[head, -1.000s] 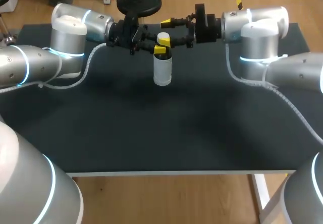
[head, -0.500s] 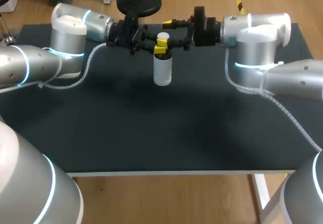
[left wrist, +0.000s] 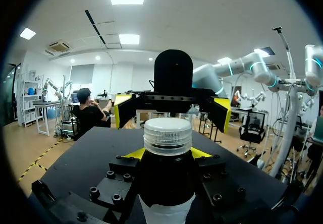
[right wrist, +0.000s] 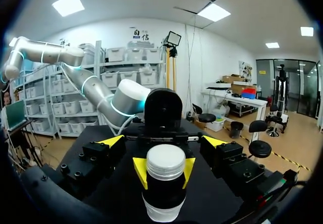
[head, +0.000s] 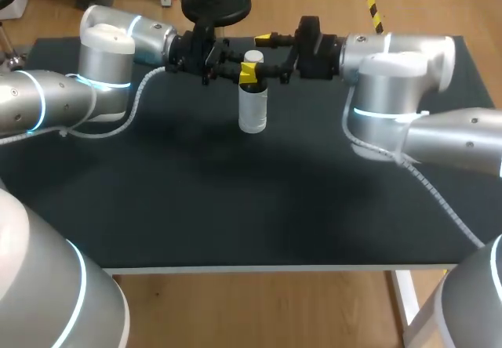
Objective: Unscrew the bottle cap
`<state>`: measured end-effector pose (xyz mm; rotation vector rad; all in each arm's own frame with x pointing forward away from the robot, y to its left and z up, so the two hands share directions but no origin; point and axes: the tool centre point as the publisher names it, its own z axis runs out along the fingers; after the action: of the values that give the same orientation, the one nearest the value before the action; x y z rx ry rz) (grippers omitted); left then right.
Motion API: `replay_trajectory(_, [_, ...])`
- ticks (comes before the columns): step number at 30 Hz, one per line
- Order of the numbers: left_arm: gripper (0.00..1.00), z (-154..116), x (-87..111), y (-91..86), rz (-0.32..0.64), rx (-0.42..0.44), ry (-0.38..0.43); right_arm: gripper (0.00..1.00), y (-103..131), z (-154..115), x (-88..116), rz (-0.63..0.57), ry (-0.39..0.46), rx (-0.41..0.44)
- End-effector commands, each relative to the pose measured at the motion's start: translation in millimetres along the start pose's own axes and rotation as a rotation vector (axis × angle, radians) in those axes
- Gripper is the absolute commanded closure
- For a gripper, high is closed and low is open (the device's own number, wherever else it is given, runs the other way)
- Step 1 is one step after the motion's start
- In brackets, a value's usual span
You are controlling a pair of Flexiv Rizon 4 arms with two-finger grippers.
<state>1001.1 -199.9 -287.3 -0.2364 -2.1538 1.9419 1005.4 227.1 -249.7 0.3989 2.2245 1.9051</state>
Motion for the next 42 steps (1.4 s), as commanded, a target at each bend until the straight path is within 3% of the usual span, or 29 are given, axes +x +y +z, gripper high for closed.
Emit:
replay_trajectory(1, [1.0,-0.6,-3.4,2.4,0.0,0.002,0.008,0.0,-3.9,5.4,1.9,0.0,-0.042,-0.017])
replay_trajectory(9, [1.0,-0.6,-3.4,2.4,0.0,0.002,0.008,0.0,-3.0,9.1,2.9,-0.002,-0.096,-0.02])
replay_trajectory(42, [1.0,-0.6,-3.4,2.4,0.0,0.002,0.008,0.0,-6.7,4.9,6.6,0.016,-0.136,-0.103])
